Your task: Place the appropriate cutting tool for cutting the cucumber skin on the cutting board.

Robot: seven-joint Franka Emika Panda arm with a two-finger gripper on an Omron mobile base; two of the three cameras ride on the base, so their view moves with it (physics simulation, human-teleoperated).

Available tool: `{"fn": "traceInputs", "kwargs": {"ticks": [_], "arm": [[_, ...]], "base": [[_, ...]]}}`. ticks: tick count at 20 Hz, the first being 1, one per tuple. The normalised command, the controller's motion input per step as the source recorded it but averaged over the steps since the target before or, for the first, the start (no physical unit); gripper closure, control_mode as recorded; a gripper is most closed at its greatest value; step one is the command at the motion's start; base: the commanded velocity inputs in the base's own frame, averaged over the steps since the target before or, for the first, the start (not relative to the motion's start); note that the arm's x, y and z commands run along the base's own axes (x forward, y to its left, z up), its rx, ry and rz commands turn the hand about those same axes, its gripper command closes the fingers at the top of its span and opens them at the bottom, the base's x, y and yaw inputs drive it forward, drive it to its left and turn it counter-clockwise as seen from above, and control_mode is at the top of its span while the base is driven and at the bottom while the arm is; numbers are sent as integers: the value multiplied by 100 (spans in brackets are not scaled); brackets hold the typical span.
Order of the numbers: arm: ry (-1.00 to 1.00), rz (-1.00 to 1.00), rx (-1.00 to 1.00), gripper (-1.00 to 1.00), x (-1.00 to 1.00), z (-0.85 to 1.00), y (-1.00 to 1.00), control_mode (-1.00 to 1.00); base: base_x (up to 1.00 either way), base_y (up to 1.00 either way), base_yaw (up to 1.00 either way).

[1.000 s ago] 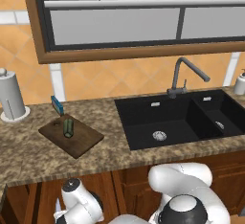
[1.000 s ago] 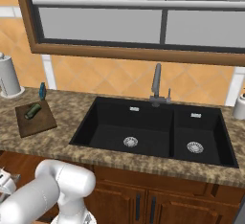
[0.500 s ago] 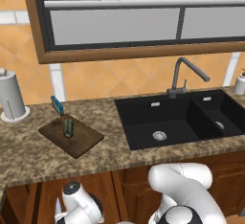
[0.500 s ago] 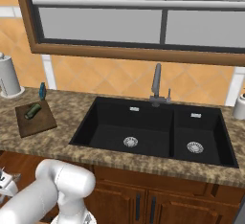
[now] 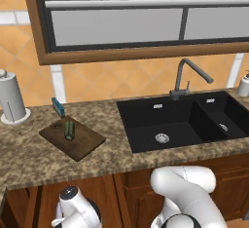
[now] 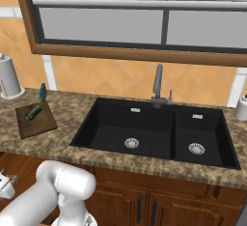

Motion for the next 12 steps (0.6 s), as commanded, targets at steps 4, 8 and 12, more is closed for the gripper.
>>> {"fn": "traceInputs", "kwargs": {"ticks": [4,8,12], "arm": [[0,0,-5,100,-57,2,-26,-100],[0,0,-2,100,-42,72,-22,-100],[-1,0,0,100,-29,100,-26,-100]], "base": [[0,0,0],[0,0,0],[0,0,0]]}}
